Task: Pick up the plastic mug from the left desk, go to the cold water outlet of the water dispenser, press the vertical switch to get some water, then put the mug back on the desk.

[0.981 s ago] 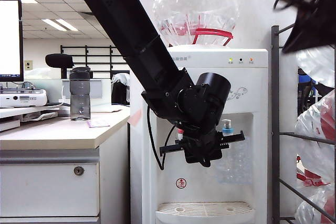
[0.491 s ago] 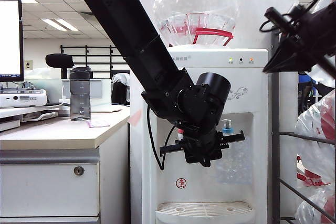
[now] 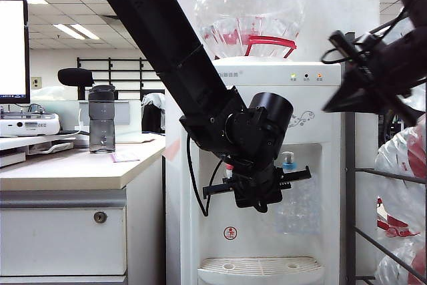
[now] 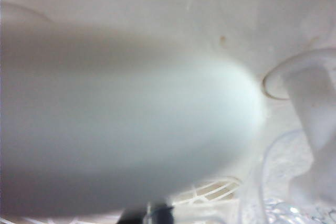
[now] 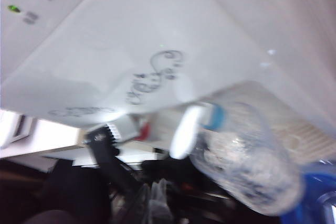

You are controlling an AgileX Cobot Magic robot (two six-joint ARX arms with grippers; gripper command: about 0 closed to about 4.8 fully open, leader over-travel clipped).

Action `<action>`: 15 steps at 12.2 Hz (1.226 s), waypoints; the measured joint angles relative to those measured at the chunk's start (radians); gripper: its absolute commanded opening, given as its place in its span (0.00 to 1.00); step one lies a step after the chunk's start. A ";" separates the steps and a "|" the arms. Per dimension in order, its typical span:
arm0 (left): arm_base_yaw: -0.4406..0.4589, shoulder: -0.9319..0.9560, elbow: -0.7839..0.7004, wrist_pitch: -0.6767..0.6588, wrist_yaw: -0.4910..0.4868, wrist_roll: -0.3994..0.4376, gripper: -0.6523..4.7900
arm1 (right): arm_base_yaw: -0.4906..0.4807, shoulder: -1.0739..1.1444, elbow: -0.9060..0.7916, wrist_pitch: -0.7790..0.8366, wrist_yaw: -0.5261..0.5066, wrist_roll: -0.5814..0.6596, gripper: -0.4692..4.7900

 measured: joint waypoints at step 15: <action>0.000 0.000 0.000 0.005 0.012 0.004 0.11 | 0.086 0.145 0.130 -0.046 0.011 0.045 0.08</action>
